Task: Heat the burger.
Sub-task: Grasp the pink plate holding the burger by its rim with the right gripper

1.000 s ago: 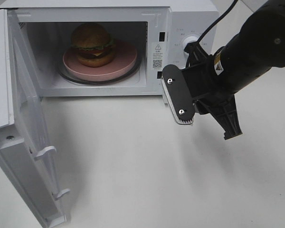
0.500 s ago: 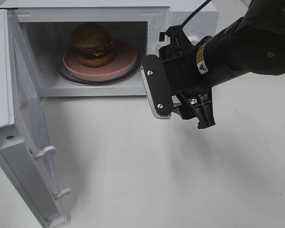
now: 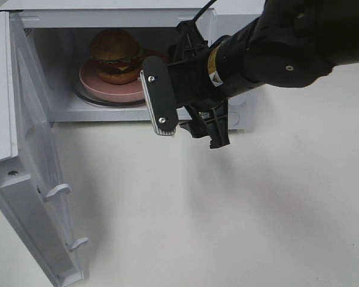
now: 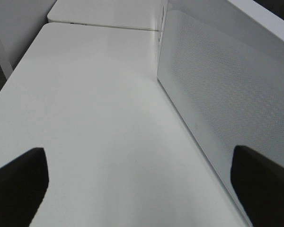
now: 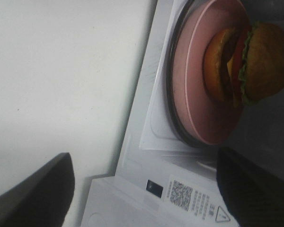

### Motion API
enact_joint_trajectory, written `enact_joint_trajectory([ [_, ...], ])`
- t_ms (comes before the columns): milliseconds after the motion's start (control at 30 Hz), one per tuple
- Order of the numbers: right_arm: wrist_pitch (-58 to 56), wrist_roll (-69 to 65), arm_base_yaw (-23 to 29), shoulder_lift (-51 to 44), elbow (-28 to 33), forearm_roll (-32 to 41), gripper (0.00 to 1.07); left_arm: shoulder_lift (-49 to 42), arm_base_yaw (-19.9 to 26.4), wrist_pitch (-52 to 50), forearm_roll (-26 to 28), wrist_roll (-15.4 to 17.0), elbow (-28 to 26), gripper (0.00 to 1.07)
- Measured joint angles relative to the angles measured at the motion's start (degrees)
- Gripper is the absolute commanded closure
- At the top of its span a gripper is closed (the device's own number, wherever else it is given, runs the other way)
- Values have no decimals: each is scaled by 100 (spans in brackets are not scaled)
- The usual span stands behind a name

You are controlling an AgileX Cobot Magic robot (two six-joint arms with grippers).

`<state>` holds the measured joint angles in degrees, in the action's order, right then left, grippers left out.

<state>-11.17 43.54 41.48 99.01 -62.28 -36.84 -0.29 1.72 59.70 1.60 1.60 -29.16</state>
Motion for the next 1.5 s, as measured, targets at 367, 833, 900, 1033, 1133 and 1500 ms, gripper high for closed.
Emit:
enact_joint_trajectory([
  [367,34,-138,40,911,-888,-40,31,0,0,0,0,0,0,4],
  [833,-166,-441,40,2045,-2172,-286,31,0,0,0,0,0,0,4],
  [900,-206,-470,40,2126,-2263,-309,31,0,0,0,0,0,0,4],
  [1033,-269,-665,17,2492,-2670,-395,31,0,0,0,0,0,0,4],
  [1133,-315,-751,11,2670,-2928,-418,31,0,0,0,0,0,0,4],
  [1500,-413,-888,0,3277,-3661,-441,31,0,0,0,0,0,0,4],
])
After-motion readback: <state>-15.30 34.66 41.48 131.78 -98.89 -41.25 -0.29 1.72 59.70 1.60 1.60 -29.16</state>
